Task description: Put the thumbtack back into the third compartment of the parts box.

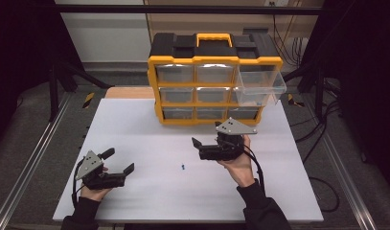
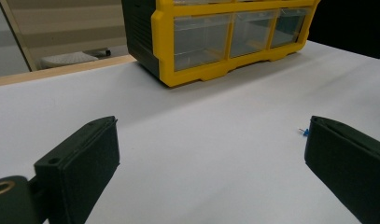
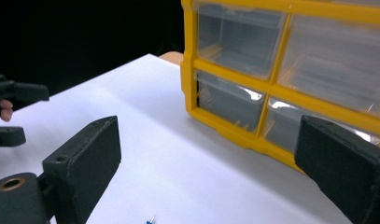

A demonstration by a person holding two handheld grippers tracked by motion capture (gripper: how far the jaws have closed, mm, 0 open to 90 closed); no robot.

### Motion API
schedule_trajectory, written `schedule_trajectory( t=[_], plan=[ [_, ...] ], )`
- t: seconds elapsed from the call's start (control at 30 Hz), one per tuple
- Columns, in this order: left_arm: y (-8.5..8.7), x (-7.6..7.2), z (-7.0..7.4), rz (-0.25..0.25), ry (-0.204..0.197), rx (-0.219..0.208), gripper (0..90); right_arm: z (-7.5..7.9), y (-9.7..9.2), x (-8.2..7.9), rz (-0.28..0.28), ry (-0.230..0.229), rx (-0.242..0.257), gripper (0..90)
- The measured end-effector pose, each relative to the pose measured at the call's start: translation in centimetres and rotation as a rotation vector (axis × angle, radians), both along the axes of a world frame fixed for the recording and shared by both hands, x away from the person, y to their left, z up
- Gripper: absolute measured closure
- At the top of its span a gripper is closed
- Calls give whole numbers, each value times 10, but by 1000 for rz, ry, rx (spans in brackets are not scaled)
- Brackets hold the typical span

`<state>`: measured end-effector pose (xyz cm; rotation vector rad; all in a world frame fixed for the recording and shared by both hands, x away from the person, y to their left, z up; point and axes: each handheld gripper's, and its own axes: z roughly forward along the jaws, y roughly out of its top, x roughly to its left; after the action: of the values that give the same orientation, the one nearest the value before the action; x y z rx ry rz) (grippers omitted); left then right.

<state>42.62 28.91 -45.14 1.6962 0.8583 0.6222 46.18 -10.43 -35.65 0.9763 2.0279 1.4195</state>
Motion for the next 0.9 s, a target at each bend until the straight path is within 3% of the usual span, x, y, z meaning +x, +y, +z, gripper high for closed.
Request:
schedule_trajectory(
  t=[0.9],
  plan=[
    [0,0,0,-1,-1,1,29,-62,34,3,14,143,-83,94]
  ],
)
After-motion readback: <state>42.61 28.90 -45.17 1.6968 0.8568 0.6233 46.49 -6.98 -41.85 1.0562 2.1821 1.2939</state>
